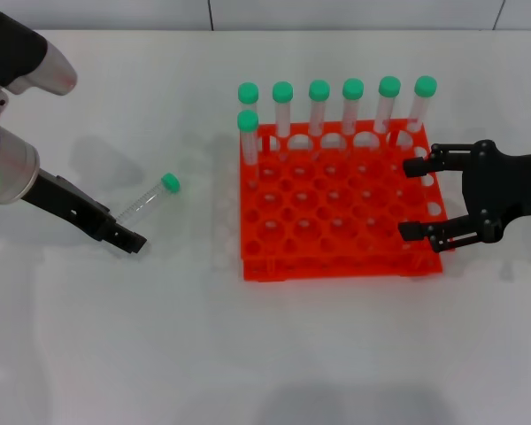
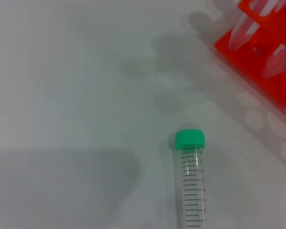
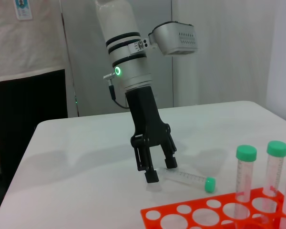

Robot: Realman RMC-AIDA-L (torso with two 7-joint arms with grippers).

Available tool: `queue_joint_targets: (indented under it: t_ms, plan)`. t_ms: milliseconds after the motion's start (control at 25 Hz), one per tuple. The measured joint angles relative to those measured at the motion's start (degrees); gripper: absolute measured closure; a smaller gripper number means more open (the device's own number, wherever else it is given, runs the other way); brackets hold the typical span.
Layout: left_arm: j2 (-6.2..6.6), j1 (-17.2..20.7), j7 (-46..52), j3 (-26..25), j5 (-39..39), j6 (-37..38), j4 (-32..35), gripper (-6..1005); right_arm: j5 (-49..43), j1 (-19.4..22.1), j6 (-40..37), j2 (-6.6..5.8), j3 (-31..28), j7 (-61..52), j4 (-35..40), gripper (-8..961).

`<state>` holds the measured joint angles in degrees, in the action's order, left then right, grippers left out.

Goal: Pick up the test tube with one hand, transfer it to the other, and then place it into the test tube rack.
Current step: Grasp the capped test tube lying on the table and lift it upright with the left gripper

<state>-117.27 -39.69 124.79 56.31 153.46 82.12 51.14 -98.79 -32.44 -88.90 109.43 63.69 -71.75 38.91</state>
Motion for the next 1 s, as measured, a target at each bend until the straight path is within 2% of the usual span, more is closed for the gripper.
queue_joint_targets:
  t_ms: [200, 440, 840, 1000]
  plan:
    - [0.25, -0.04, 0.50, 0.02, 0.09, -0.03, -0.12, 151, 0.00, 0.10, 0.04, 0.00, -0.29, 0.03, 0.11, 85]
    - [0.54, -0.12, 1.31, 0.03, 0.22, -0.02, -0.16, 243, 0.00, 0.04, 0.05, 0.00, -0.34, 0.03, 0.18, 84]
    - [0.49, -0.51, 1.79, 0.03, 1.58, -0.18, -0.16, 695, 0.00, -0.19, 0.21, 0.37, -0.32, 0.03, 0.21, 85]
    - [0.52, -0.76, 2.08, 0.03, 2.14, -0.49, -0.32, 778, 0.00, -0.19, 0.38, 0.49, -0.32, 0.03, 0.23, 85]
